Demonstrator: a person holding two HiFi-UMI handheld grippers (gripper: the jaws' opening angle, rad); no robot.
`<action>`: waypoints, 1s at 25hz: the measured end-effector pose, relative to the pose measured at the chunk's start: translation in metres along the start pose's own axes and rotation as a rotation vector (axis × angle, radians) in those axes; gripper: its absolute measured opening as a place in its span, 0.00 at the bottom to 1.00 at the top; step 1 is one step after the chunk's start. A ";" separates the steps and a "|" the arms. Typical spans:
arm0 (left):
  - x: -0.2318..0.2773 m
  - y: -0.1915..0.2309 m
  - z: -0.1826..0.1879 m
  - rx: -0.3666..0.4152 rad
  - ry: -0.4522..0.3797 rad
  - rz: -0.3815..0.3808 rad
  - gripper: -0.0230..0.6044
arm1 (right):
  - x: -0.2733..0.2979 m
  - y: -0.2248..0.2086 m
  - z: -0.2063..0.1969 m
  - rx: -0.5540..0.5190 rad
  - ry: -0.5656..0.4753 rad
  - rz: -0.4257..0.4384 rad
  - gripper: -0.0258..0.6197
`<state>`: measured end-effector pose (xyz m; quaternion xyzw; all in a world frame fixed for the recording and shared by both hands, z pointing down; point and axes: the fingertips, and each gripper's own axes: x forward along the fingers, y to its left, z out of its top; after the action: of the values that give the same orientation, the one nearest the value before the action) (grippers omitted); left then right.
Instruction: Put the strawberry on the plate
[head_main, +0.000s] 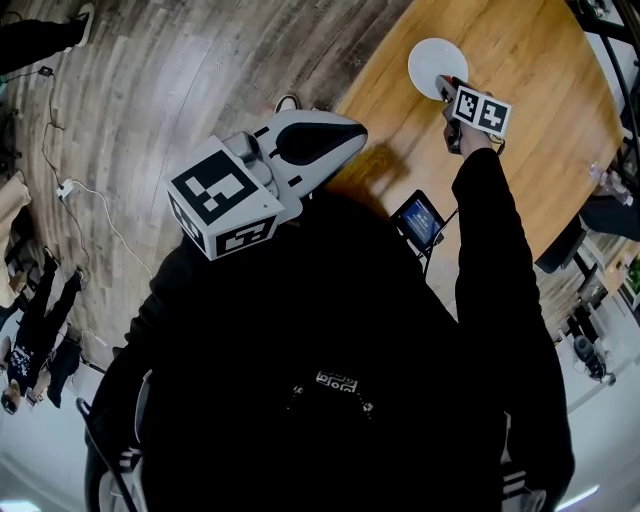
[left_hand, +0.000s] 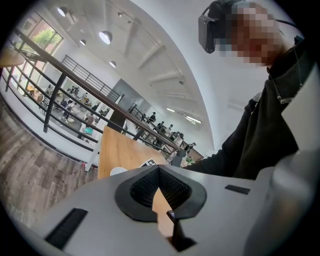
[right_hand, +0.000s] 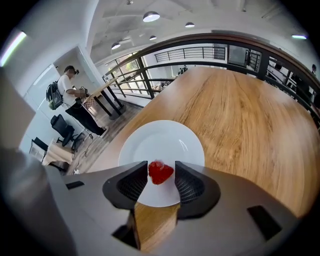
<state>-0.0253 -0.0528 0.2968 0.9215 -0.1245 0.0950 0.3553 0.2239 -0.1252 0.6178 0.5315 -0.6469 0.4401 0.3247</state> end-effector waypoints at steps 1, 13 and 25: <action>0.000 0.000 0.000 0.004 0.001 0.000 0.03 | 0.000 0.000 0.000 0.001 -0.002 0.003 0.30; 0.013 -0.008 0.004 0.078 0.040 -0.056 0.03 | -0.059 -0.003 0.009 0.048 -0.150 0.052 0.39; 0.053 -0.035 0.022 0.203 0.110 -0.201 0.03 | -0.289 0.079 0.035 -0.046 -0.604 0.239 0.07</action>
<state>0.0378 -0.0508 0.2727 0.9539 -0.0017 0.1214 0.2743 0.2134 -0.0377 0.3295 0.5508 -0.7815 0.2828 0.0763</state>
